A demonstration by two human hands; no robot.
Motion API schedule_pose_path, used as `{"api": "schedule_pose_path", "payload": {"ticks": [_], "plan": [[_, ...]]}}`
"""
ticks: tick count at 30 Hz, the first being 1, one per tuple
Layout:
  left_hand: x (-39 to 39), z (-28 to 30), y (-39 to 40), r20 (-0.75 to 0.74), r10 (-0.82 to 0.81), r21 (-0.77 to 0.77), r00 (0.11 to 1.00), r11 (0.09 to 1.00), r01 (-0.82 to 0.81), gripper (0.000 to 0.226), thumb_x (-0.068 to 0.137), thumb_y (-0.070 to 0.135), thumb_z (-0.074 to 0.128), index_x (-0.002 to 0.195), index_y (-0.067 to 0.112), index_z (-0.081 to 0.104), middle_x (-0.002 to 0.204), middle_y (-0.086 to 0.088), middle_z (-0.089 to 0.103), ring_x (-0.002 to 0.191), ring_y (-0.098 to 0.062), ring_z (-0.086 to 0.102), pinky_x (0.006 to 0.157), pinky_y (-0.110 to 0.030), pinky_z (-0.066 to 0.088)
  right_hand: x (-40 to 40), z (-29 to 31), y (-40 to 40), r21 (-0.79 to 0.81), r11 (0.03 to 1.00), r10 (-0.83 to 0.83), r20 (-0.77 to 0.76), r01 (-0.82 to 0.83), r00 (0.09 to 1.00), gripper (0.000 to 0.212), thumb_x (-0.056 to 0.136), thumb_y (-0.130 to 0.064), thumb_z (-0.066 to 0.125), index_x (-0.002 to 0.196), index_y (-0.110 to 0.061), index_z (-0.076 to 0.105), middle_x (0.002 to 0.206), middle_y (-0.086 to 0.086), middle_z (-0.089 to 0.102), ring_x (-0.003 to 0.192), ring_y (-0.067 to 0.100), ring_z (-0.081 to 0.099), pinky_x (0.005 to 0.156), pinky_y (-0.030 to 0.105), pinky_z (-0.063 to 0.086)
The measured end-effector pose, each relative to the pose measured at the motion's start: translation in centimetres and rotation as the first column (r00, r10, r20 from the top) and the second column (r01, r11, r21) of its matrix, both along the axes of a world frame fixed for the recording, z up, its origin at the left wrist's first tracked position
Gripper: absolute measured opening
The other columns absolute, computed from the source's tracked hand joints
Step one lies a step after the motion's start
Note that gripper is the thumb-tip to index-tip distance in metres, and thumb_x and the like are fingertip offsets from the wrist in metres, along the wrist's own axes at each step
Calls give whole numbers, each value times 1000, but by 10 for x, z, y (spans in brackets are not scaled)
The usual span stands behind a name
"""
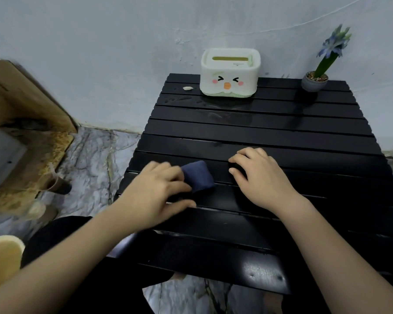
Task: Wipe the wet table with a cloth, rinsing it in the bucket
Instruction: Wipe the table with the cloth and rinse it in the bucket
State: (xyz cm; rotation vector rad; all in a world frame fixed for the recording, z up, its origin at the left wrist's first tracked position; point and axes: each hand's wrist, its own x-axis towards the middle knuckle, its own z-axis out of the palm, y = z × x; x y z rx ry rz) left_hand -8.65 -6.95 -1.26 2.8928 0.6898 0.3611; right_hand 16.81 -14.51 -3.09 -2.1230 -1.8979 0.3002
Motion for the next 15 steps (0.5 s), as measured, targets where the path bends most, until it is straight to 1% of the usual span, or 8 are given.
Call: {"api": "schedule_pose_path", "payload": {"ticks": [2,4,6,8,9,11,13,15], "plan": [[-5,-8,-10,70,103,-54,992,994,-99,29,92,52,59,92,29,77,85,10,57,75,-12,50,69,-36,40,0,0,0,-2,1000,1,1,-1,1000,30,100,-31,51,124,-20,64,128,-3,57,121,21,47,97,38,41],[1,-10,-8,186,226,-47,956,974,-221,28,94,45,59,83,25,76,84,7,56,75,-15,49,68,-41,42,-1,0,1,-1,1000,-5,0,5,1000,29,100,-31,51,124,-20,64,127,-2,58,121,22,47,97,39,41],[17,-9,-9,255,351,-13,901,933,-360,22,94,37,59,97,20,72,103,0,59,89,-24,53,77,-45,44,-3,0,2,2,1000,-17,-6,17,1000,29,100,-31,51,123,-19,64,127,-1,58,120,22,48,97,39,41],[35,-15,-17,142,460,-17,876,886,-463,43,98,42,47,137,24,53,140,-8,48,124,-32,47,100,-45,40,-5,1,2,0,1000,-27,-6,27,1000,29,100,-31,51,124,-19,64,127,-1,58,121,22,47,98,39,41],[43,-21,-22,33,488,-37,872,873,-487,53,100,47,37,150,29,34,155,-10,32,139,-34,33,111,-47,32,-5,1,1,-4,1000,-28,-1,28,1000,30,101,-32,50,124,-19,63,128,-1,57,121,22,47,98,39,40],[52,-37,-30,-145,483,-54,864,868,-494,59,100,54,17,155,37,5,165,-8,7,151,-34,8,119,-54,17,-6,2,1,-15,1000,-23,12,23,1000,31,101,-32,49,126,-20,62,130,-1,56,122,22,47,98,39,40],[53,-43,-29,-206,461,-94,863,869,-487,60,98,57,8,155,39,-1,165,-5,0,152,-32,0,121,-54,9,-5,3,2,-24,1000,-14,21,15,1000,31,101,-32,48,127,-20,62,131,-1,56,123,22,46,99,39,40],[49,-37,-21,-177,423,-263,888,850,-457,58,99,56,7,155,41,3,165,-2,1,152,-27,-2,122,-50,3,-4,3,3,-24,1000,-8,26,8,1000,30,101,-33,48,125,-21,62,129,-2,57,122,22,47,99,39,40]]}}
